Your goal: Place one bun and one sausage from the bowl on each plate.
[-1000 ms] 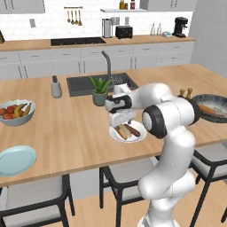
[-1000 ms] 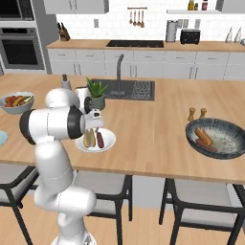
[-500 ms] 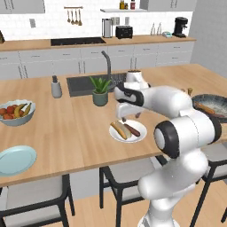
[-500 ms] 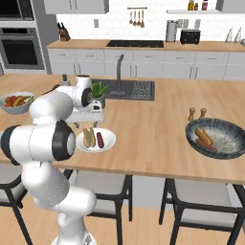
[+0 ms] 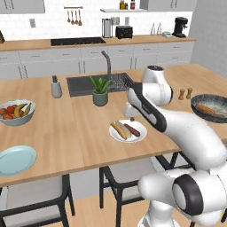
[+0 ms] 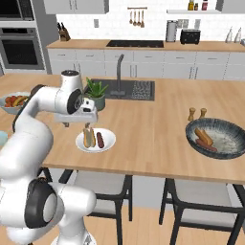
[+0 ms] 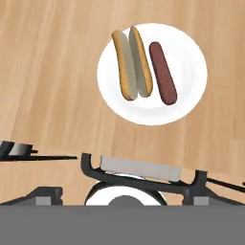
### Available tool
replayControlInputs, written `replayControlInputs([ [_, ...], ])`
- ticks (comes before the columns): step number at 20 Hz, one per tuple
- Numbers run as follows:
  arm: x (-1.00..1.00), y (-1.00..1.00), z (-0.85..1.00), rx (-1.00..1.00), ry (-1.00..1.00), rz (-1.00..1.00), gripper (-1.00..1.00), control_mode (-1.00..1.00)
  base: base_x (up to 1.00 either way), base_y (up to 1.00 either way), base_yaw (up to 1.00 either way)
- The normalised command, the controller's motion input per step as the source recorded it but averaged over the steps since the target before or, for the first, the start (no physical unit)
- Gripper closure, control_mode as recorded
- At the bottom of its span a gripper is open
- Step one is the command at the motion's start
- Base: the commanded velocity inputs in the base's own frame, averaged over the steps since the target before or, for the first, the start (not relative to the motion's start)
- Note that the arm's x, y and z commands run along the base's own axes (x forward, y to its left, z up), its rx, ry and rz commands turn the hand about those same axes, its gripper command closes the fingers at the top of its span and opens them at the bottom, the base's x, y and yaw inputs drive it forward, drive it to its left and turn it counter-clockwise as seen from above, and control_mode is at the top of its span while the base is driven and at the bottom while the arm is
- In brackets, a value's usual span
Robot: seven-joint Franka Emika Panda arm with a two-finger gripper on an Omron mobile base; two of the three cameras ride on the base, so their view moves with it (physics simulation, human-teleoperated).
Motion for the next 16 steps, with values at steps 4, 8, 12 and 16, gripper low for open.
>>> replayControlInputs([
  [4, -1.0, -0.03, 0.17, -0.05, -0.36, -0.05, -1.0, -1.0, 0.0, 0.0, 0.0],
  [8, -0.76, -0.2, -0.01, 0.04, -0.16, -0.03, -1.0, -1.0, 0.0, 0.0, 0.0],
  [12, 0.0, 0.0, 0.0, 0.0, 0.0, 0.0, -1.0, -1.0, 0.0, 0.0, 0.0],
  [16, -0.01, -0.06, 0.0, 0.0, 0.0, 0.0, -1.0, 1.0, 0.0, -0.44, -0.01],
])
